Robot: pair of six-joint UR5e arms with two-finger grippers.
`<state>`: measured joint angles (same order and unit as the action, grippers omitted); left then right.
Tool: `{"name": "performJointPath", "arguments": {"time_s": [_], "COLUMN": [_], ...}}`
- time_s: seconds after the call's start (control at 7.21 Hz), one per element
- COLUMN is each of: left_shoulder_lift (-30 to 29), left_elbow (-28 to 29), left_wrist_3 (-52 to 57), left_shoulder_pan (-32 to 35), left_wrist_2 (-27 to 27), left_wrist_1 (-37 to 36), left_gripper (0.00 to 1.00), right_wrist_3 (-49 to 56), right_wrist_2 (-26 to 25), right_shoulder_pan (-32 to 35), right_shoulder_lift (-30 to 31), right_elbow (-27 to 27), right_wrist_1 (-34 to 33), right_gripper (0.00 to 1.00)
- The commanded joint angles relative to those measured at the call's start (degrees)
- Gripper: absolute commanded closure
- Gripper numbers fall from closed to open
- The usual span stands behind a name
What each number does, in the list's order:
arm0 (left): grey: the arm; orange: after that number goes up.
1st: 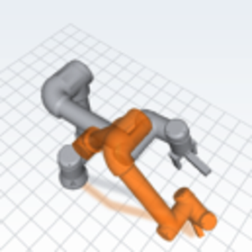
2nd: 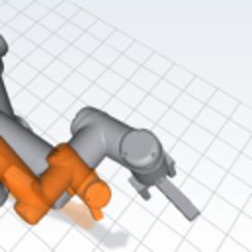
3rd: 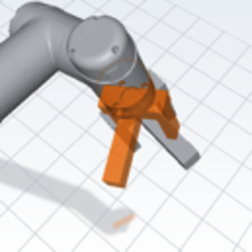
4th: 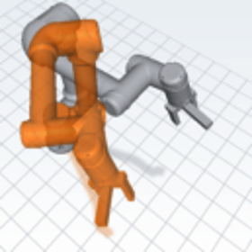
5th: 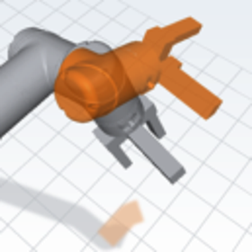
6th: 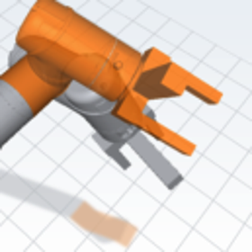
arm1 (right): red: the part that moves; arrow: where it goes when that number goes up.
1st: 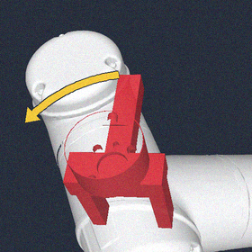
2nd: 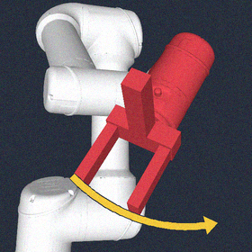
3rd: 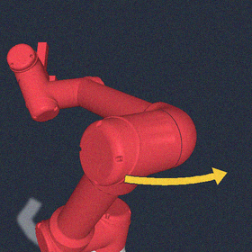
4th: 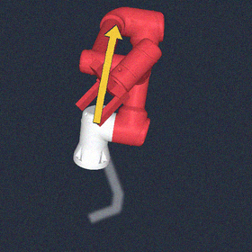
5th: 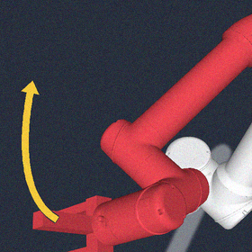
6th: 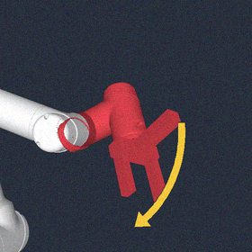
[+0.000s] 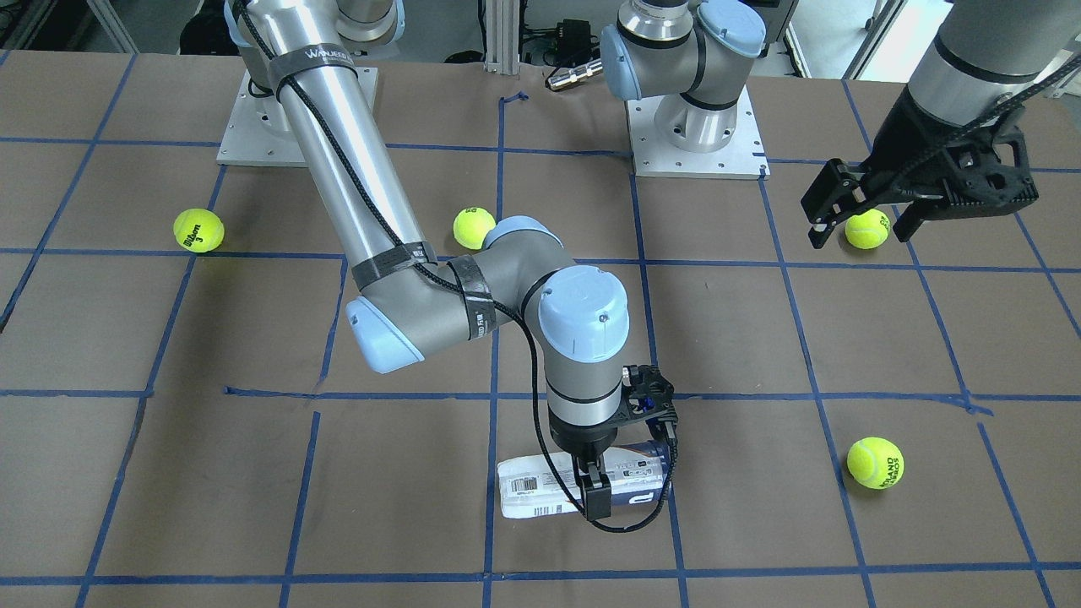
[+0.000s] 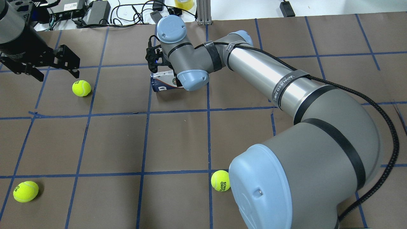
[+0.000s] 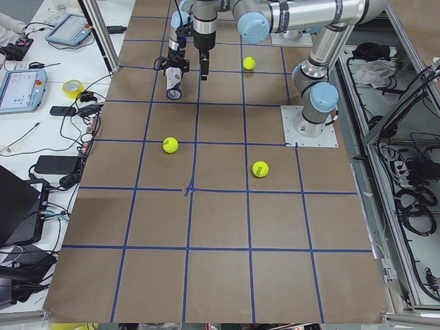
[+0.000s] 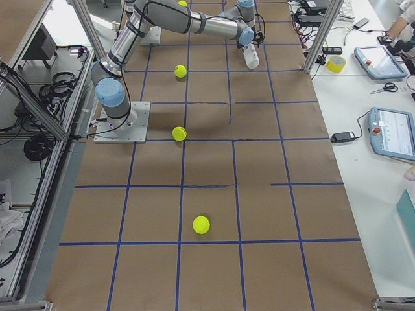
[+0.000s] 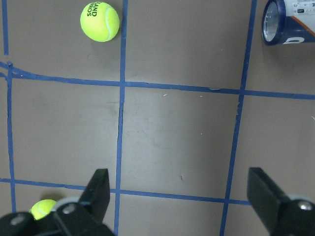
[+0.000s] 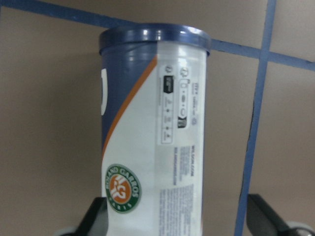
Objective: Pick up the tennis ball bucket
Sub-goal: 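Set the can down lying on the table and withdraw the right gripper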
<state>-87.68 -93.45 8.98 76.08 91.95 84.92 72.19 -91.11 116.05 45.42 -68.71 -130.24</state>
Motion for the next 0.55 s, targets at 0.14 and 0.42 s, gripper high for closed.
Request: {"name": "performJointPath", "arguments": {"time_s": [0.14, 0.42], "left_shoulder_lift": [-1.18, -2.05], "left_elbow": [0.11, 0.11], "left_wrist_3": [0.15, -1.94], "left_shoulder_pan": [-0.14, 0.04], "left_wrist_2": [-0.72, -7.88], "left_wrist_1": [-0.72, -1.68], "left_gripper": [0.00, 0.00], "right_wrist_3": [-0.91, -6.57], "right_wrist_2": [-0.21, -1.42], "right_shoulder_pan": [-5.89, -12.39], "right_shoulder_lift": [10.01, 19.49], "right_elbow": [-2.13, -4.49], "right_wrist_1": [7.33, 15.33], "right_gripper": [0.00, 0.00]}}
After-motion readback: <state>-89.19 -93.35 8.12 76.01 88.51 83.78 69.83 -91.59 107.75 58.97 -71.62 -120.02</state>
